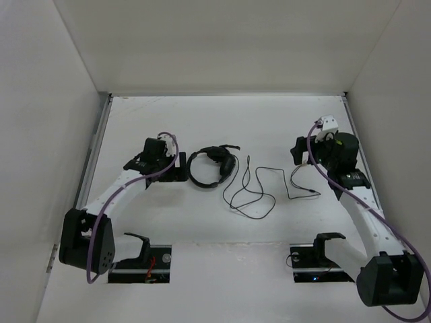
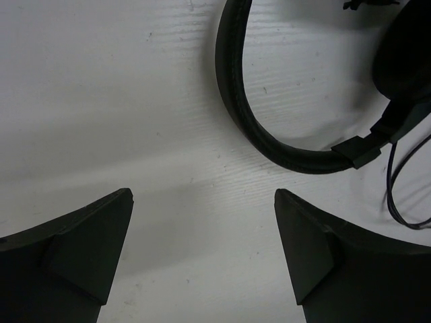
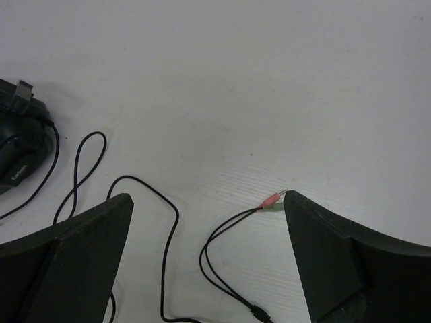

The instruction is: Wrap the headphones

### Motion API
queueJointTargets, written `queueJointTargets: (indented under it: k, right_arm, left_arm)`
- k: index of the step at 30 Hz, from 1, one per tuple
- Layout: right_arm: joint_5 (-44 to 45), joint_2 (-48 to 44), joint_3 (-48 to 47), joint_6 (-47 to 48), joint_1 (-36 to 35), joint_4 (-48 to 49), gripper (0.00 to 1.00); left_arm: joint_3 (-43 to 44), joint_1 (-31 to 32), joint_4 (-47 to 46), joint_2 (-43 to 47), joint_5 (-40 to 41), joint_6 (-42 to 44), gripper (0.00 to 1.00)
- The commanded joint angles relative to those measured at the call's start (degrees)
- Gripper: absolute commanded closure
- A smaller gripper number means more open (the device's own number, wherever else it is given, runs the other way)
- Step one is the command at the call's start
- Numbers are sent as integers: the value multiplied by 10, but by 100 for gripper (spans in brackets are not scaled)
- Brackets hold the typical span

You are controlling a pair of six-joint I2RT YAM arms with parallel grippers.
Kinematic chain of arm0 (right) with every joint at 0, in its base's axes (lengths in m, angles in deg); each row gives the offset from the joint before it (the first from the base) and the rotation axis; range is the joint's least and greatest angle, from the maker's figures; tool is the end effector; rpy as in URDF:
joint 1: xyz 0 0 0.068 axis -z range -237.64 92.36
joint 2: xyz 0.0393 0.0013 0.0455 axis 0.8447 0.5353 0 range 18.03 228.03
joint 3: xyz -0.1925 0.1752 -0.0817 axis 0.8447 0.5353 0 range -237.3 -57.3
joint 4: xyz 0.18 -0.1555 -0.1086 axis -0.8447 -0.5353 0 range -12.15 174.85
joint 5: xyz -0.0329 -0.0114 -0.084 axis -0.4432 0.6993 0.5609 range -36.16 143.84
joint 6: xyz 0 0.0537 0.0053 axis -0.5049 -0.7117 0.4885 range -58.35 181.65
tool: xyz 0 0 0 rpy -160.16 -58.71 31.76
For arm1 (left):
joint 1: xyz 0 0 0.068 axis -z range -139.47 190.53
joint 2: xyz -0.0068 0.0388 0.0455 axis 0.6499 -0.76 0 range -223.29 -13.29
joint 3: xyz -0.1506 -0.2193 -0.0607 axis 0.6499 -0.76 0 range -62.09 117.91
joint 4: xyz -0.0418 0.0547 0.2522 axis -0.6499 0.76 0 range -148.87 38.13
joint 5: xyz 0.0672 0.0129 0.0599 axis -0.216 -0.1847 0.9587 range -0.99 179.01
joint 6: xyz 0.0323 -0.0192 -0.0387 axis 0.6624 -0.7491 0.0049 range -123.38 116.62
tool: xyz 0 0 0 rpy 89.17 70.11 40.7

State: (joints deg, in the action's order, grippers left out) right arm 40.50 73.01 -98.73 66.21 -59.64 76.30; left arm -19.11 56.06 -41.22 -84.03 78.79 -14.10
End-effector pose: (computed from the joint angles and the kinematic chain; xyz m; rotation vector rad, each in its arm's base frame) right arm 0.2210 0.0159 0.2898 -0.2641 1.9326 0.1982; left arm 0.2433 -0.0742 0.2241 0.1876 2.3821 -0.4303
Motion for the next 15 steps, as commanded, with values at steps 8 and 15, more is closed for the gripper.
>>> queueJointTargets:
  k: [8,15]
  right_arm:
    - [20,-21,-16,-29,-63,-21,0]
    - [19,12,-42,-29,-39,-8,0]
  left_arm:
    - [49,36,-71,-87,111,-50,20]
    - [134,46,-88,-172,114,-70,23]
